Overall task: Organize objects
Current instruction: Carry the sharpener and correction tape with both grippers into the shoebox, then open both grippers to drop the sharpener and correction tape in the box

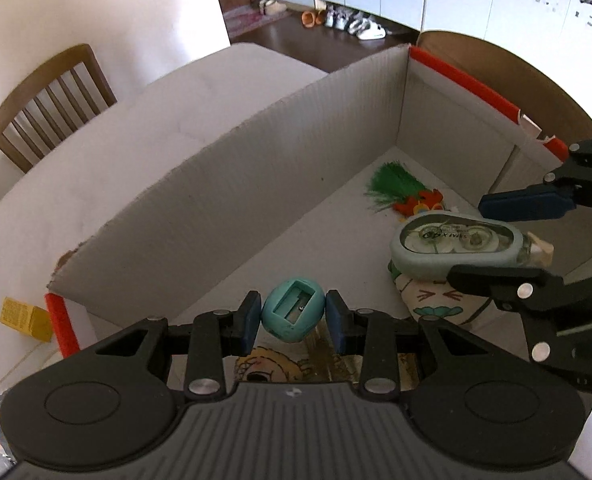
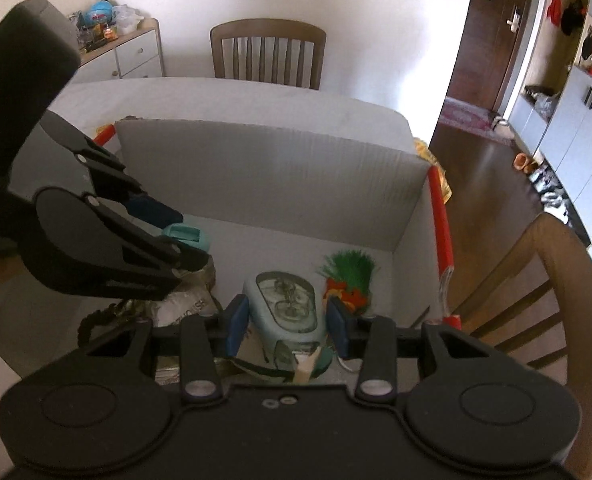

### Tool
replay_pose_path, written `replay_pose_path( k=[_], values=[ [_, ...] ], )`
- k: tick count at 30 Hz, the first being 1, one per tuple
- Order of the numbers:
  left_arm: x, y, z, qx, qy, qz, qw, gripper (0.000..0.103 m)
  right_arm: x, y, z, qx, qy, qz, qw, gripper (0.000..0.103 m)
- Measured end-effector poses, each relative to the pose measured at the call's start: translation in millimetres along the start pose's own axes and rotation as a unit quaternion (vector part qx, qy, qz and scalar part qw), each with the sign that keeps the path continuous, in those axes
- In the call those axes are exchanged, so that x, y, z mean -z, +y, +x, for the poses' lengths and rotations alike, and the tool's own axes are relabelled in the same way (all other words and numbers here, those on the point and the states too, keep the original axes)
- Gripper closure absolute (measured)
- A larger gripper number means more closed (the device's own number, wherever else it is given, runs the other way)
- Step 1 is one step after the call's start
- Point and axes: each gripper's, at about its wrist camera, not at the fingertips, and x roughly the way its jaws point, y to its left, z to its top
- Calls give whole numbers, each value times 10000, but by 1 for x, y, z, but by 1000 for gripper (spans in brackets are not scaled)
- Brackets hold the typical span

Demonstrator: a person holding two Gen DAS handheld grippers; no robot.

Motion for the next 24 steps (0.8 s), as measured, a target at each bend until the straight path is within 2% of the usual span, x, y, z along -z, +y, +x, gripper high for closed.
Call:
replay_pose_path(
  k=[5, 9, 11, 14, 16, 24],
  values=[
    [-2, -3, 6, -38, 144, 49, 9999, 69, 0, 0, -4, -48, 9, -10, 10000, 61],
    [-2, -3, 6, -24, 167, 33, 9999, 69, 0, 0, -11, -95, -67, 37, 9999, 53],
    [-1, -2, 5, -17, 122, 25, 9999, 66, 1, -1, -16, -91, -116, 11, 9999, 50],
    [2, -1, -1, 18, 17, -20, 10000, 56, 2, 0, -23, -120, -160, 22, 9998, 49],
    [5, 0, -5, 65, -47, -60, 10000, 45, 3, 0, -27, -105, -191, 29, 9998, 48],
    [22, 4, -33, 171, -346, -247, 9989, 44, 2, 7, -45, -124, -324, 60, 9994, 46]
  ],
)
